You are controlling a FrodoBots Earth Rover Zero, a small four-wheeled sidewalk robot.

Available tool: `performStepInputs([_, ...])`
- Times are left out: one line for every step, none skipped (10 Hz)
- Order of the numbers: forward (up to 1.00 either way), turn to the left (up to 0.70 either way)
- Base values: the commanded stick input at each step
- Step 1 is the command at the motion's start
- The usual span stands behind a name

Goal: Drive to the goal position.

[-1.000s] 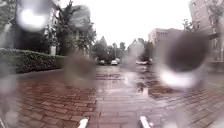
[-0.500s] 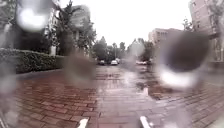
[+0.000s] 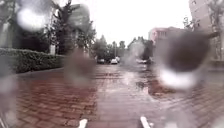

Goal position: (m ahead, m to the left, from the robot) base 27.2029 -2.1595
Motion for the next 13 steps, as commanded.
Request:
performStepInputs([0.45,0.0])
performStepInputs([0.45,0.0])
performStepInputs([0.45,0.0])
performStepInputs([0.45,0.0])
performStepInputs([0.45,0.0])
performStepInputs([0.45,0.0])
performStepInputs([0.45,0.0])
performStepInputs([0.45,0.0])
performStepInputs([0.45,0.0])
performStepInputs([0.45,0.0])
performStepInputs([0.63,0.0])
performStepInputs([0.7,0.0])
performStepInputs([0.7,0.0])
